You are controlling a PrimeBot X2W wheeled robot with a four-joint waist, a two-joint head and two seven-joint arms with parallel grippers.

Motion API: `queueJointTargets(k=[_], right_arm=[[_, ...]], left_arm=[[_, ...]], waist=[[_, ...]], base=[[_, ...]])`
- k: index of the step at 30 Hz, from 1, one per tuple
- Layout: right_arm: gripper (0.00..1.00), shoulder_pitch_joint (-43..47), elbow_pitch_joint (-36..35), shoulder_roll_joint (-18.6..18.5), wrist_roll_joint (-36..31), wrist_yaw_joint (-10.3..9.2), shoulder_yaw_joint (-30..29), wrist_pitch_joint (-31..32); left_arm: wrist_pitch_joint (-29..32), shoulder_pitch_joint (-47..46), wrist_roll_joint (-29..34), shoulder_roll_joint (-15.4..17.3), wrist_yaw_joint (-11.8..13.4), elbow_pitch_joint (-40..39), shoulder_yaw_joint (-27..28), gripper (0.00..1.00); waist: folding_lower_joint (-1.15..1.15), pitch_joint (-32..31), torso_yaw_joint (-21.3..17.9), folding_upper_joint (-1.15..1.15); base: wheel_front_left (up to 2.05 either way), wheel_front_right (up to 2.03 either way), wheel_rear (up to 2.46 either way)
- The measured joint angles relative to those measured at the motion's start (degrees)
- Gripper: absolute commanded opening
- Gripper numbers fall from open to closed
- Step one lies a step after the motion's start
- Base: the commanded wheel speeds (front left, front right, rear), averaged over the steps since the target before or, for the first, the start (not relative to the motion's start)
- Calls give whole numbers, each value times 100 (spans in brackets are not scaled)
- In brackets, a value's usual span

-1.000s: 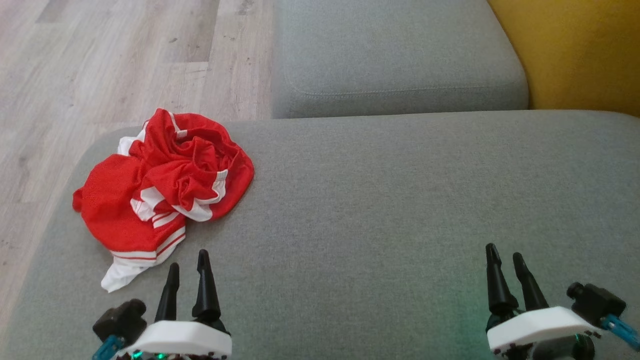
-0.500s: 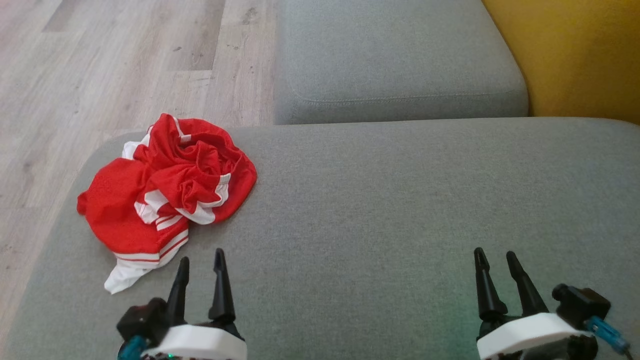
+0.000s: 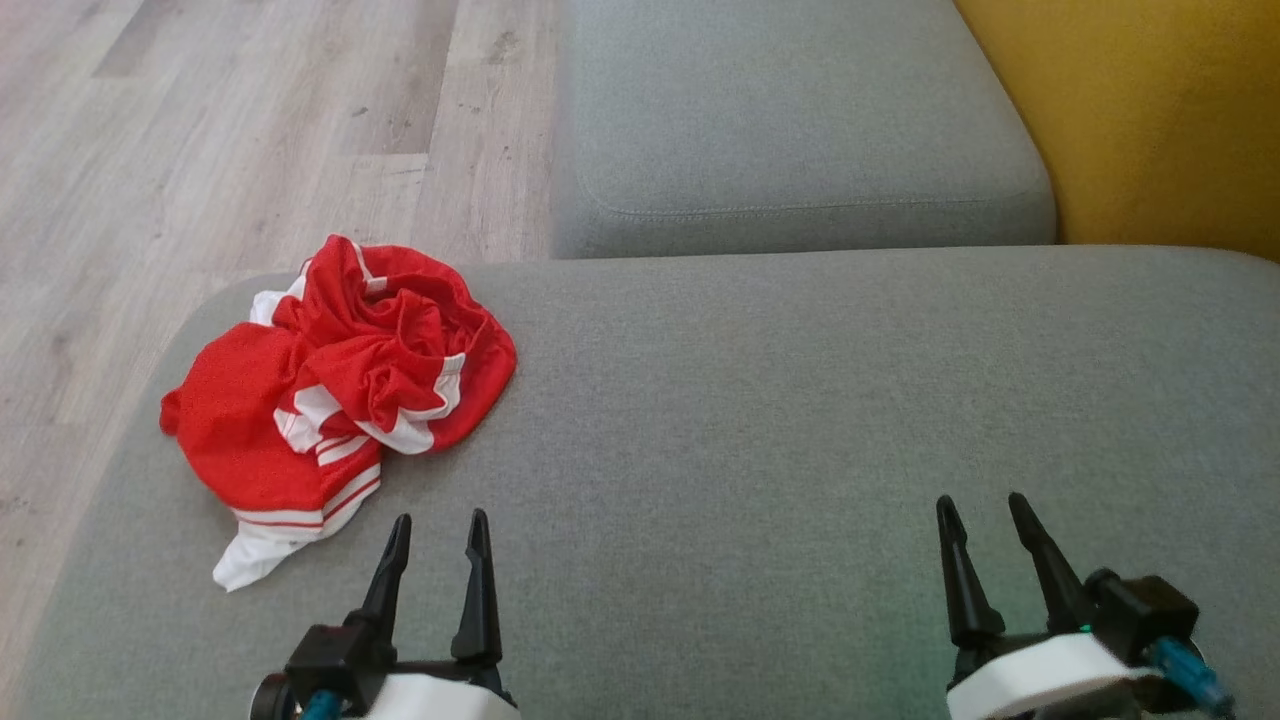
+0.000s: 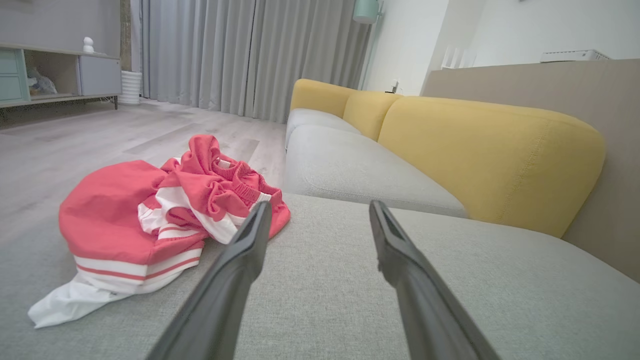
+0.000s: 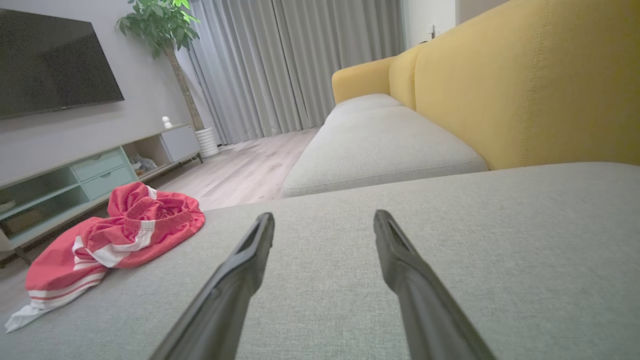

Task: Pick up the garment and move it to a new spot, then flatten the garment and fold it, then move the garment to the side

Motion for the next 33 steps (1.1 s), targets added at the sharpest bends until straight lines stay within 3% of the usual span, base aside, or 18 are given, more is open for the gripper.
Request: queueJointTargets(k=[18,33], right_arm=[[100,190,-38,0,-1172,1,-114,-301],[100,197,-73,-1,-1229,1,-163,-301]], left_arm=[[-307,10,1126,15,192,-4,-222,100],[-319,10,1199,16,160,3,-219,100]], waist=[[-1,-145,41,0],[-1,-101,121,0]], base=[[0,0,0],[0,0,0]])
